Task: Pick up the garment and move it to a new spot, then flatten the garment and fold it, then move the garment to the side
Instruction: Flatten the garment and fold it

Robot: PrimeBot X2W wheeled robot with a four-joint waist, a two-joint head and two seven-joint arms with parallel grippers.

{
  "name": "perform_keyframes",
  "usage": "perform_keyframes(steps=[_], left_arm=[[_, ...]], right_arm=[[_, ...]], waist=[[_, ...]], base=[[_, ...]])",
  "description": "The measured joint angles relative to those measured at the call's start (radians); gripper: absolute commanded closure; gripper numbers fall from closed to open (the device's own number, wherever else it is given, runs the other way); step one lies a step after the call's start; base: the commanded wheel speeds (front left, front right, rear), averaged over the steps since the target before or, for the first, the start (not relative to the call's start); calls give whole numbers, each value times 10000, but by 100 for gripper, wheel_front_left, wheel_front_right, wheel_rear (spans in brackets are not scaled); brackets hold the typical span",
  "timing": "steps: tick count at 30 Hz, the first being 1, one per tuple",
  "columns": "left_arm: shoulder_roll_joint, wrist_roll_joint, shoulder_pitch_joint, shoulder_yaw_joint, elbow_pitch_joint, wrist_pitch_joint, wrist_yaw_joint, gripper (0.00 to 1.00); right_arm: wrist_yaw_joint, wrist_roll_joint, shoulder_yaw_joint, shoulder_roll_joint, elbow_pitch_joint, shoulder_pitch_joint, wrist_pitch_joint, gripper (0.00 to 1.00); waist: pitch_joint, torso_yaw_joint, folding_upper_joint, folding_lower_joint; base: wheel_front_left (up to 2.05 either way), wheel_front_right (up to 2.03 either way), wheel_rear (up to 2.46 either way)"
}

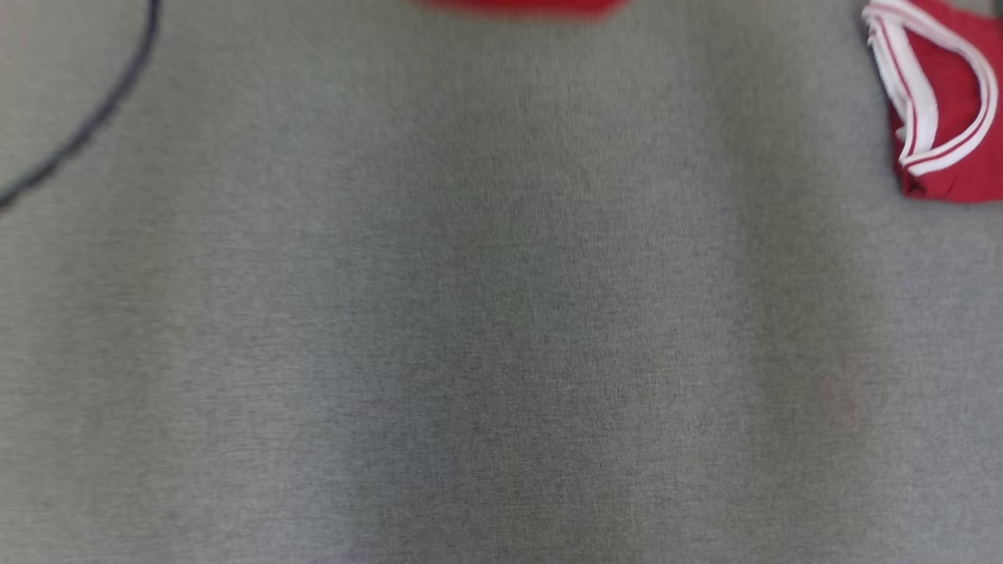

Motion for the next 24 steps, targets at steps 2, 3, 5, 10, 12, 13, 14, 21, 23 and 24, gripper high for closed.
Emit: perform_keyframes(steps=[2,3,5,10,12,13,14,21,23,24], left_arm=[[25,0,-857,-240,288,113,0,100],[29,-19,-1244,-314,424,136,-2,100],[8,-188,-1916,-420,734,136,-2,100],[-86,-502,-3034,-980,1396,123,-2,100],[-90,-548,-3357,-1221,1616,15,-2,100],[-113,-633,-3472,-1302,1724,-75,-2,100],[-123,-671,-3568,-1448,1808,-100,0,100],[27,-1365,-3568,-2222,2084,-669,0,100],[155,-1536,-3312,-2452,1941,-888,0,100],[222,-1672,-3115,-2583,1827,-1030,-2,100]], right_arm=[[0,0,-161,61,299,-872,117,100],[0,-8,-226,84,477,-1269,138,100],[0,-138,-297,119,840,-1954,111,100],[0,-445,-282,370,1682,-3073,-161,100],[0,-477,-265,491,1964,-3311,-336,100],[0,-493,-234,548,2102,-3402,-424,100],[0,-504,-169,593,2199,-3482,-491,100],[0,-364,431,683,2654,-3402,-959,100],[0,-245,612,646,2650,-3199,-1043,100],[0,-153,713,614,2612,-3068,-1076,100]], waist=[[415,-81,0,0],[616,-121,0,0],[1017,-199,0,1],[1925,-387,1,1],[2235,-465,1,2],[2382,-505,0,2],[2517,-545,1,0],[3177,-798,1,1],[3190,-849,0,0],[3166,-857,0,-1]], base=[[0,0,0],[0,0,0],[0,0,0],[0,0,0],[0,0,0],[0,0,0],[0,0,0],[0,0,0],[0,0,0],[0,0,0]])
